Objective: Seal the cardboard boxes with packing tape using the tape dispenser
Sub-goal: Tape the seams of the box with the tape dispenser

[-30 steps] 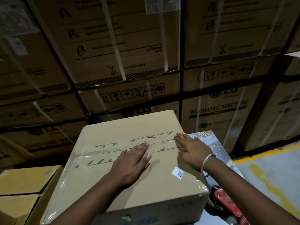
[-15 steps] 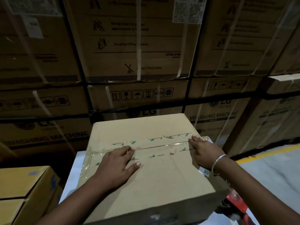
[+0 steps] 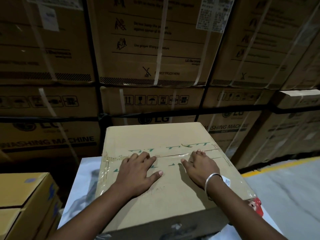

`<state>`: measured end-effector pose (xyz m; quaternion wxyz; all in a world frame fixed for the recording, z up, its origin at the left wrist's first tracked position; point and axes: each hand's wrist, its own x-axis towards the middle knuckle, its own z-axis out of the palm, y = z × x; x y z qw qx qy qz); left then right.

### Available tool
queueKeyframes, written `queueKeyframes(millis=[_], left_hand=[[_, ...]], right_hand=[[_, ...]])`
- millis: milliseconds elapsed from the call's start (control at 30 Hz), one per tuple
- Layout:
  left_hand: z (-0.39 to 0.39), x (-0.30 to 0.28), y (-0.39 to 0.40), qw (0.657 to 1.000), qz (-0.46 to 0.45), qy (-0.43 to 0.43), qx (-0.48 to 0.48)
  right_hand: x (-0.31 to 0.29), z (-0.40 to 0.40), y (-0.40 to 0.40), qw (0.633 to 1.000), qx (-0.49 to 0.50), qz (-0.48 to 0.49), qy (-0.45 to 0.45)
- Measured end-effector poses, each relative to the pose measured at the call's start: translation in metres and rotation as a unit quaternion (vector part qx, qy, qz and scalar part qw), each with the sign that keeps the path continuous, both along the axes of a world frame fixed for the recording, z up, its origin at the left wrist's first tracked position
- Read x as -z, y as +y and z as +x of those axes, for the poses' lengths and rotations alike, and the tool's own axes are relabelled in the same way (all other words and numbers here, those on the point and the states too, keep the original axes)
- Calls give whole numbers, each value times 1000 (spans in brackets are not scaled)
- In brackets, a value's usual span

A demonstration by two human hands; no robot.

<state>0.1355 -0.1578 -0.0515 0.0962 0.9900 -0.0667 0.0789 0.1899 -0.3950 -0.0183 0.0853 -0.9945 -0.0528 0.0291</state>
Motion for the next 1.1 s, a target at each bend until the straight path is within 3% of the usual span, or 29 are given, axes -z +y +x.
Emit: queueKeyframes(millis=[300, 467, 633, 733, 800, 900, 967, 1100], left_hand=[[2, -5, 3, 999, -42, 34, 5], [1, -15, 33, 967, -232, 103, 35], [-30, -12, 70, 990, -96, 39, -100], [-42, 2, 79, 974, -187, 71, -110], [-43, 11, 79, 952, -284, 64, -100], [-40, 18, 83, 931, -347, 48, -99], [-40, 18, 84, 896, -431, 34, -100], [-45, 16, 80, 723, -672, 10, -161]], right_hand=[[2, -15, 39, 999, -37, -15, -7], [7, -19, 40, 996, -79, -39, 4], [14, -16, 42, 996, -87, -31, 2], [11, -17, 44, 995, -90, -36, 0], [8, -23, 52, 992, -116, -59, -5], [5, -31, 68, 991, -123, -55, 7], [4, -34, 77, 993, -111, -40, 10], [9, -37, 90, 994, -104, -2, 20]])
